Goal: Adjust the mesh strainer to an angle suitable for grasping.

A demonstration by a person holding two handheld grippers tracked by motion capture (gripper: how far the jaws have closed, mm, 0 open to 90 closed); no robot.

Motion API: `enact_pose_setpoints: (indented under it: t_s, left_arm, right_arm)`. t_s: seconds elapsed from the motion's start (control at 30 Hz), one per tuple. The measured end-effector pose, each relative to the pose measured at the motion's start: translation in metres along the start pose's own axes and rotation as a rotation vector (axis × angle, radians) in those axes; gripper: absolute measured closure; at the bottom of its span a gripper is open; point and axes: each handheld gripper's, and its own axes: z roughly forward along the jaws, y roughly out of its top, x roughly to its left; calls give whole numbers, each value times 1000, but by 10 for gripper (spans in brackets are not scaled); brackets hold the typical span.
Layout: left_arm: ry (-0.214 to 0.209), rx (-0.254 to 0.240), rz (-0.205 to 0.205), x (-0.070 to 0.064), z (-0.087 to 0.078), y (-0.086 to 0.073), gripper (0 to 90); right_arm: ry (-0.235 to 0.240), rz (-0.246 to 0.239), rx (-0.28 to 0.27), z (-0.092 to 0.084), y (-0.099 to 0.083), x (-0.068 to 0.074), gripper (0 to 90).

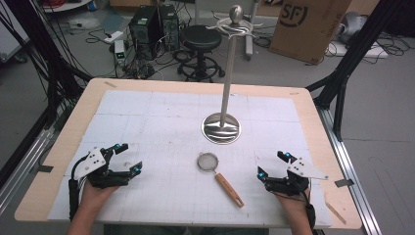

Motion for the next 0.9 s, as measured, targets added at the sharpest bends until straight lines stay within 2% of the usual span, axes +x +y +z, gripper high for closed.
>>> enact_pose_setpoints:
  t_s: [0.13, 0.3, 0.4, 0.43, 0.47, 0.7, 0.83, 0.9]
  left_arm:
    - [3, -1, -11, 1, 0, 0, 154]
    - [2, 1, -3, 0, 0, 0, 155]
    - [1, 3, 4, -1, 0, 0, 155]
    - [1, 1, 11, -1, 0, 0, 155]
    - [-2, 1, 11, -1, 0, 0, 155]
    - [0, 0, 7, -1, 0, 0, 155]
    - [-3, -1, 7, 0, 0, 0, 154]
    - [-2, -1, 9, -1, 0, 0, 154]
  right_arm:
    - [-4, 1, -6, 0, 0, 0, 59]
    - [10, -26, 27, 3, 1, 2, 59]
    - [17, -23, 39, 4, 2, 1, 60]
    - [22, -18, 43, 4, 2, 1, 78]
    - [43, -15, 42, 4, 2, 0, 169]
    - [101, -26, 92, 3, 6, 6, 186]
    - [141, -38, 129, 3, 9, 9, 318]
    - [162, -47, 158, 5, 8, 11, 344]
